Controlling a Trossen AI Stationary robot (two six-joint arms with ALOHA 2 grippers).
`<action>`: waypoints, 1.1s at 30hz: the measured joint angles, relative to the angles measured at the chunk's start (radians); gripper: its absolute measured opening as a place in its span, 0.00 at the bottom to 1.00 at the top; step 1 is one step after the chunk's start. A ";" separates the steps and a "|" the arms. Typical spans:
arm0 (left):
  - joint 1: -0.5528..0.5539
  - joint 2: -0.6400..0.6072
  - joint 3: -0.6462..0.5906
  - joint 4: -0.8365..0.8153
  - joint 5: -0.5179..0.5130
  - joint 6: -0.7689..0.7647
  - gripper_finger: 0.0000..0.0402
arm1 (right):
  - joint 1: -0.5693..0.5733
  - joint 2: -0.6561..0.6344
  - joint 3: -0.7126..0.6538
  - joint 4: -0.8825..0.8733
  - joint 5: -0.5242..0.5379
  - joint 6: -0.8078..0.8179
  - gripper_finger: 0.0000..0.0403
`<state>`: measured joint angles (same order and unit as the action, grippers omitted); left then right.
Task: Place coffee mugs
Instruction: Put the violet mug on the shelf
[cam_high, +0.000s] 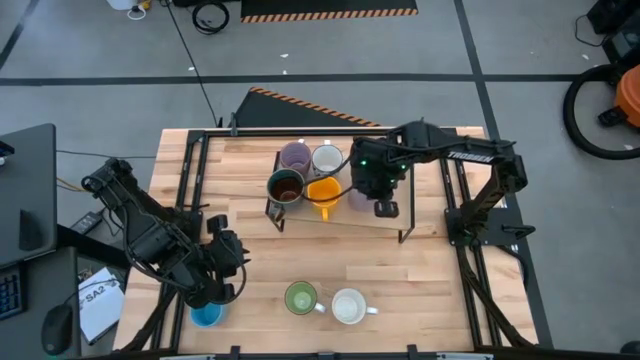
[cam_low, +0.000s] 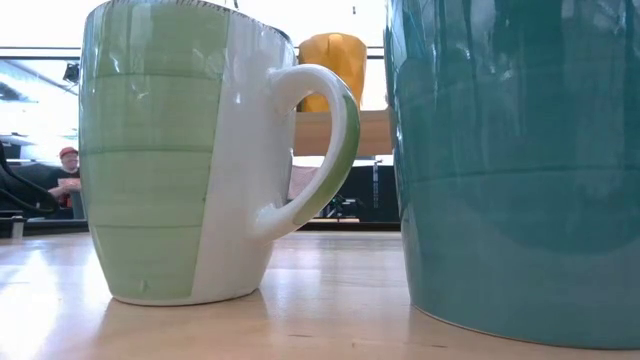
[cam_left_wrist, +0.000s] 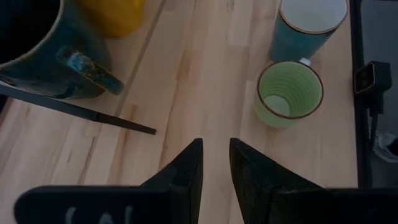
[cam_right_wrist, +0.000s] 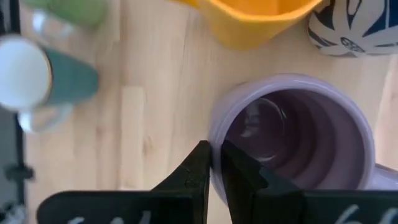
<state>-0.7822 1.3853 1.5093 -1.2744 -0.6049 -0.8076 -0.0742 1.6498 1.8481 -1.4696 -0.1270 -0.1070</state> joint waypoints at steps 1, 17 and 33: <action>0.000 0.000 0.000 0.000 0.003 -0.002 0.21 | -0.003 -0.001 0.000 -0.009 0.002 -0.030 0.10; 0.000 0.000 0.000 -0.001 0.000 -0.037 0.21 | -0.003 -0.004 0.002 -0.039 0.029 -0.077 0.28; 0.000 0.000 0.000 -0.001 -0.001 -0.058 0.21 | 0.086 -0.257 -0.075 0.004 0.271 0.204 0.51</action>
<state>-0.7818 1.3853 1.5093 -1.2751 -0.6060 -0.8657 0.0118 1.3927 1.7731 -1.4657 0.1438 0.0966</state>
